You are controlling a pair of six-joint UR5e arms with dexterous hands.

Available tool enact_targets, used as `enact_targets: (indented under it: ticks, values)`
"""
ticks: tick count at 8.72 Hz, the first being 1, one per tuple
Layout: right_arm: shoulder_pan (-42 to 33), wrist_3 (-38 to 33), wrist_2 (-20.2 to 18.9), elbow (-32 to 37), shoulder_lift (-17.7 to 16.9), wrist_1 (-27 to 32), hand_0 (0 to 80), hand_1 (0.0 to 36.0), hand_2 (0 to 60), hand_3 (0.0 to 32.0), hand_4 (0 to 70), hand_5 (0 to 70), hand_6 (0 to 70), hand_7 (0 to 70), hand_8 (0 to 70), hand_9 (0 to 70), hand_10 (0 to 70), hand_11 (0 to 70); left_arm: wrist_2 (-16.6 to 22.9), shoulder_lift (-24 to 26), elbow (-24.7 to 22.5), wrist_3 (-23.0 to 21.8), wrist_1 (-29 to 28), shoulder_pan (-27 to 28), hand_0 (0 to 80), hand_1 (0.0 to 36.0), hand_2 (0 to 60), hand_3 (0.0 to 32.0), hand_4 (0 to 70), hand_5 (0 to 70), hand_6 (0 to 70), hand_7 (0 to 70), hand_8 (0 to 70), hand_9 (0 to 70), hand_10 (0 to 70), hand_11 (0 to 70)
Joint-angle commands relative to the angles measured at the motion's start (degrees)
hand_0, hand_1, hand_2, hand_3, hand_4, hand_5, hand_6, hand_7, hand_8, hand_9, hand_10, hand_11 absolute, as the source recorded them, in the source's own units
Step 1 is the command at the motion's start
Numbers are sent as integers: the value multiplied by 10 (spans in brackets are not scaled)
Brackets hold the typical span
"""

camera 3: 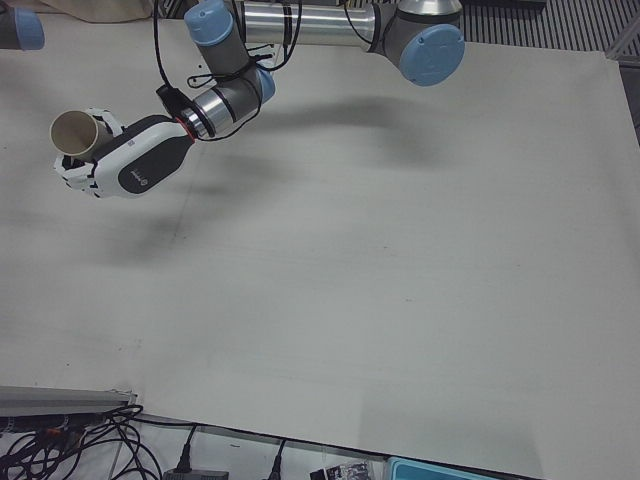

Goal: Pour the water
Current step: 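Tilt the right hand's cup over the left hand's cup to pour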

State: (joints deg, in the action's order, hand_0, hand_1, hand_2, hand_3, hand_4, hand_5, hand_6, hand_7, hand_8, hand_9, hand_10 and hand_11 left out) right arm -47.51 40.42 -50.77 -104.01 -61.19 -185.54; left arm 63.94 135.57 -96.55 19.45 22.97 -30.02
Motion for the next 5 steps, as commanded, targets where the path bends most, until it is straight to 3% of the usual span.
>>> enact_targets:
  ticks: [1,5]
  values:
    - [69,68,36,-23,10,5,357,0,32,0,45,510,434,700,405,437,387,540,-1,25,18,5,0,1,464,205,600,0,377,657,464,590,464,463,275,402]
    - [80,192,35,-81,13,5,373,2,38,0,33,485,408,700,375,411,395,551,0,68,32,30,-5,1,463,205,600,0,385,660,463,592,464,463,275,401]
